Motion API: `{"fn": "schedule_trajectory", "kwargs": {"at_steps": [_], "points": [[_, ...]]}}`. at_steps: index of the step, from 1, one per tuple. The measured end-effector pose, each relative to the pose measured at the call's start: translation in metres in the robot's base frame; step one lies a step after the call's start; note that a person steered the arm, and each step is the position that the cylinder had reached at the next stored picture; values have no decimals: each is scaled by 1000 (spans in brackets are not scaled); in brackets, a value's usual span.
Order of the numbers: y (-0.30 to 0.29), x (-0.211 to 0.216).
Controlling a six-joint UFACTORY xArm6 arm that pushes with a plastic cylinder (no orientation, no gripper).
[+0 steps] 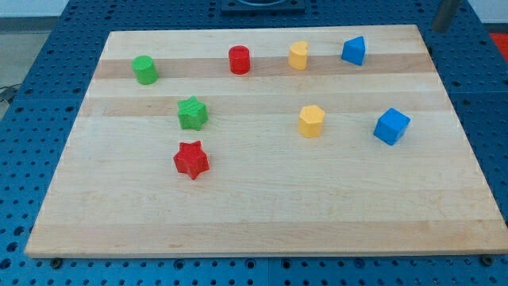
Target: Move your arm towards the top left
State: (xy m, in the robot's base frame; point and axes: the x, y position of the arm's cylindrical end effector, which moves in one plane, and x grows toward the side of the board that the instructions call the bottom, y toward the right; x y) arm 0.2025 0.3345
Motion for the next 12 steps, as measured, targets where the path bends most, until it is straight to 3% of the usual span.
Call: {"fn": "schedule_trajectory", "kwargs": {"at_steps": [8,12], "points": [[-136,22],[-287,-6]]}}
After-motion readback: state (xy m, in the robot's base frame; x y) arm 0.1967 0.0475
